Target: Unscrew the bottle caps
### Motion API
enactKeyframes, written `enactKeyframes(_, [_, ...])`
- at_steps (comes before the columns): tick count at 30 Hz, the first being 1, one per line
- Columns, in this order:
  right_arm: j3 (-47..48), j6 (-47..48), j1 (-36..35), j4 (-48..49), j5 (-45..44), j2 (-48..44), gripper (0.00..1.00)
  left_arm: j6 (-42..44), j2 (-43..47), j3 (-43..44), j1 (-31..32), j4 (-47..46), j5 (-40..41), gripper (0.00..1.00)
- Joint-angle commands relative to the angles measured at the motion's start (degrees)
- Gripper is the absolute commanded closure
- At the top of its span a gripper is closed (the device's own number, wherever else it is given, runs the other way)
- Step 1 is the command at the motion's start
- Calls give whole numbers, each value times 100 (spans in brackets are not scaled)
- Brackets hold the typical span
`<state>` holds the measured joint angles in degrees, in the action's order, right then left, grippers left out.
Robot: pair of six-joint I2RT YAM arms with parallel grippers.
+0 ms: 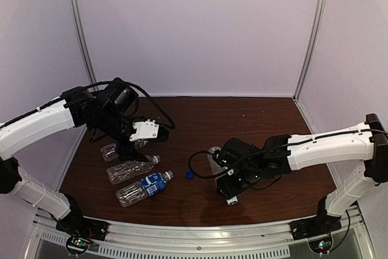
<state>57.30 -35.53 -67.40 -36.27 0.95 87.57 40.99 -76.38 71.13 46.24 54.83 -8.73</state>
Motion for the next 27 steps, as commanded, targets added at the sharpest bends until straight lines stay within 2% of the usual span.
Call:
enactKeyframes(1, [630, 481, 360, 152, 1085, -395, 50, 538, 268, 484, 178, -192, 439, 17])
enactKeyframes(4, [1003, 722, 483, 192, 1544, -420, 52, 1127, 897, 138, 446, -1108, 577, 13])
enactKeyframes(7, [1528, 945, 494, 41, 1788, -278, 53, 2291, 1439, -649, 1134, -2619, 1765, 10])
enactKeyframes(12, [2304, 1186, 499, -294, 2219, 36, 55, 3683, 1400, -1352, 1568, -4412, 2550, 4])
enactKeyframes(19, [2477, 1202, 418, -108, 2563, 38, 57, 4684, 1382, -1975, 1567, -5037, 2424, 3])
enactKeyframes(27, [2772, 1327, 236, -95, 2684, 257, 58, 4611, 1333, -2117, 1606, -5141, 2293, 3])
